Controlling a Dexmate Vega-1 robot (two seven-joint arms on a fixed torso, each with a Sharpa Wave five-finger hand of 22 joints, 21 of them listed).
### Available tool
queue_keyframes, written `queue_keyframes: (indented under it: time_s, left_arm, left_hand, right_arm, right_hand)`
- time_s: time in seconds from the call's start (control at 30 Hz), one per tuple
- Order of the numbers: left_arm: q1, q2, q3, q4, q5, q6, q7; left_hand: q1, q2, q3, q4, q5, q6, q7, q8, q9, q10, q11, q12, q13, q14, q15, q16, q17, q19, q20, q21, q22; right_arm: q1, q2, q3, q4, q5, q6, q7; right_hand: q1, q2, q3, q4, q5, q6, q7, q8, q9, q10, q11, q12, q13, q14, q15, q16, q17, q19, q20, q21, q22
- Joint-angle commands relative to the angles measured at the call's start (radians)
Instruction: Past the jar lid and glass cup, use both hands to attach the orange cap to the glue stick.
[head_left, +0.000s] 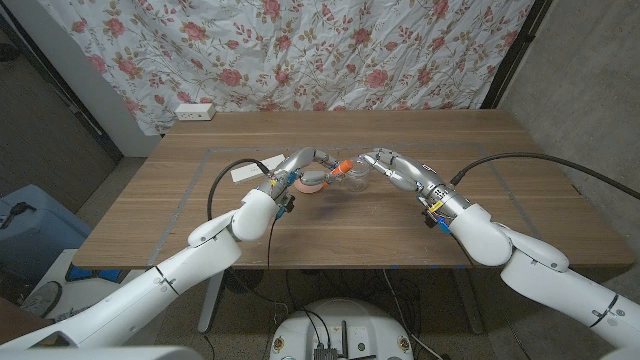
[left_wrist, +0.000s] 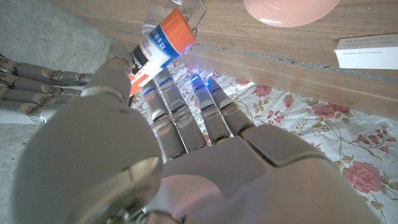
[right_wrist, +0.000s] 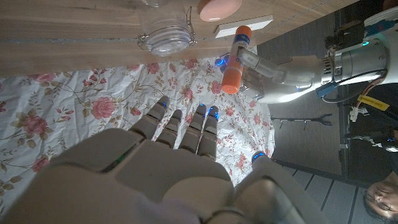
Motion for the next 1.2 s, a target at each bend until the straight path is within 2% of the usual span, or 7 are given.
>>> queue_keyframes:
  time_s: [0.03, 0.4, 0.63, 0.8, 0.9, 1.2]
  left_arm:
    - [0.005, 0.032, -0.016, -0.024, -0.007, 0.019, -0.027]
    - [0.003, 0.080, -0.024, -0.055, 0.026, 0.035, -0.061]
    - [0.011, 0.102, -0.034, -0.079, 0.045, 0.055, -0.072]
    - [0.007, 0.122, -0.032, -0.089, 0.077, 0.062, -0.084]
    - [0.005, 0.134, -0.034, -0.095, 0.084, 0.062, -0.099]
    - [0.008, 0.169, -0.039, -0.116, 0.125, 0.078, -0.129]
  left_hand:
    - [0.019, 0.038, 0.027, 0.032, 0.004, 0.047, 0.027, 0.002, 0.006, 0.031, -0.037, -0.001, 0.004, 0.000, -0.143, -0.001, 0.001, -0.002, 0.001, -0.002, 0.004]
    - [0.010, 0.036, 0.026, 0.035, 0.005, 0.045, 0.026, 0.002, 0.007, 0.024, -0.037, -0.002, 0.004, -0.004, -0.141, -0.004, 0.000, -0.005, 0.003, -0.003, 0.004]
    - [0.006, 0.036, 0.025, 0.036, 0.005, 0.042, 0.026, 0.001, 0.007, 0.022, -0.037, -0.002, 0.005, -0.005, -0.141, -0.004, 0.000, -0.005, 0.004, -0.003, 0.004]
    - [0.002, 0.035, 0.024, 0.037, 0.006, 0.040, 0.026, 0.001, 0.007, 0.019, -0.037, -0.002, 0.005, -0.006, -0.139, -0.004, -0.001, -0.005, 0.003, -0.003, 0.004]
    - [-0.001, 0.035, 0.025, 0.038, 0.006, 0.041, 0.027, 0.001, 0.007, 0.019, -0.038, -0.002, 0.005, -0.006, -0.137, -0.004, -0.001, -0.008, 0.004, -0.004, 0.004]
    - [-0.007, 0.035, 0.026, 0.039, 0.007, 0.039, 0.027, 0.001, 0.007, 0.019, -0.038, -0.001, 0.005, -0.009, -0.137, -0.004, -0.001, -0.010, 0.004, -0.005, 0.004]
  right_arm:
    - [0.004, 0.016, 0.024, 0.023, 0.025, -0.006, -0.013]
    - [0.012, 0.040, 0.039, 0.045, 0.055, -0.029, -0.039]
    - [0.022, 0.060, 0.050, 0.074, 0.111, -0.013, -0.045]
    - [0.027, 0.066, 0.061, 0.091, 0.150, -0.003, -0.044]
    - [0.044, 0.090, 0.059, 0.125, 0.219, 0.035, -0.028]
    - [0.099, 0.136, 0.038, 0.209, 0.301, 0.102, -0.012]
  right_hand:
    - [0.009, 0.019, 0.005, -0.009, 0.006, 0.004, 0.005, -0.004, 0.002, 0.003, 0.008, 0.001, 0.002, 0.011, -0.017, 0.009, 0.000, 0.014, 0.001, 0.005, 0.004]
    - [0.013, 0.018, 0.012, -0.015, 0.006, 0.008, 0.008, -0.004, 0.002, 0.009, 0.019, 0.002, 0.002, 0.021, -0.015, 0.010, -0.004, 0.026, 0.001, 0.006, 0.004]
    - [0.013, 0.019, 0.018, -0.017, 0.006, -0.001, 0.008, -0.008, 0.002, 0.003, 0.028, -0.002, 0.002, 0.029, 0.010, 0.010, -0.007, 0.050, 0.005, 0.011, 0.004]
    - [0.013, 0.019, 0.022, -0.019, 0.005, -0.012, 0.008, -0.013, 0.002, -0.008, 0.036, -0.006, 0.002, 0.026, 0.015, 0.007, -0.009, 0.062, 0.003, 0.013, 0.004]
    - [0.012, 0.018, 0.024, -0.019, 0.005, -0.018, 0.008, -0.014, 0.002, -0.016, 0.044, -0.008, 0.002, 0.025, 0.015, 0.006, -0.010, 0.064, 0.000, 0.011, 0.003]
    - [0.011, 0.019, 0.029, -0.020, 0.004, -0.024, 0.011, -0.015, 0.002, -0.034, 0.046, -0.012, 0.002, 0.023, -0.002, 0.002, -0.012, 0.061, -0.013, 0.006, 0.003]
